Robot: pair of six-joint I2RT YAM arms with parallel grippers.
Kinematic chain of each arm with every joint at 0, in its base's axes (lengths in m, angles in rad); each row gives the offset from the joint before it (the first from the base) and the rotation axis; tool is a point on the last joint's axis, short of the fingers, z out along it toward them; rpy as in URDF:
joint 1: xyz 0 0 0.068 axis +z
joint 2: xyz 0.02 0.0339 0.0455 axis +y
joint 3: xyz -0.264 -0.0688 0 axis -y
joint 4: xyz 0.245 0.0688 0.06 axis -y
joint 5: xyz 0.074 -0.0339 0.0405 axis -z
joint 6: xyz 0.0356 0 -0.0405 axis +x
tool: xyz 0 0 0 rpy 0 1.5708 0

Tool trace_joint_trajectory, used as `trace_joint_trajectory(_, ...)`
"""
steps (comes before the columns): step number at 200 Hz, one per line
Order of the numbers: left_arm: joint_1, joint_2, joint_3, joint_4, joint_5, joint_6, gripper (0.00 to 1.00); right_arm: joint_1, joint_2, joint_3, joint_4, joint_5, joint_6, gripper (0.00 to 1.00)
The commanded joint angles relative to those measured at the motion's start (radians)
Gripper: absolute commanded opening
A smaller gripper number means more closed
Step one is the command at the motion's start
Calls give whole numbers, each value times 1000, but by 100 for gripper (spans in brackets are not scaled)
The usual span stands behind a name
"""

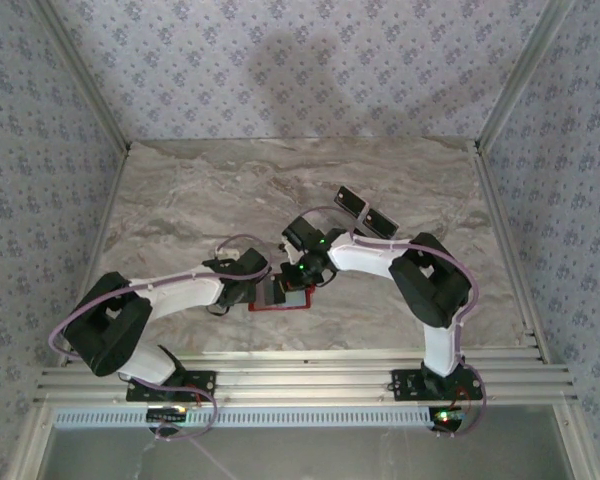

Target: Put the credit cards into the card holder

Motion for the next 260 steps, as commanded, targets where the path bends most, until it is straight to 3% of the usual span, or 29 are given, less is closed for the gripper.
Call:
trace_joint_trajectory(1, -3, 32, -12, 9, 16, -5, 98, 10, 27, 26, -3, -16, -5, 3)
trace_joint_trajectory(129, -23, 63, 4, 13, 18, -16, 98, 41, 64, 73, 41, -82, 31, 3)
trace_joint_trajectory(178, -22, 13, 13, -15, 1, -22, 99, -10, -33, -46, 83, -75, 50, 4)
trace_joint_trajectory(260, 32, -35, -18, -12, 20, -17, 100, -50, -44, -134, 77, -43, 35, 4)
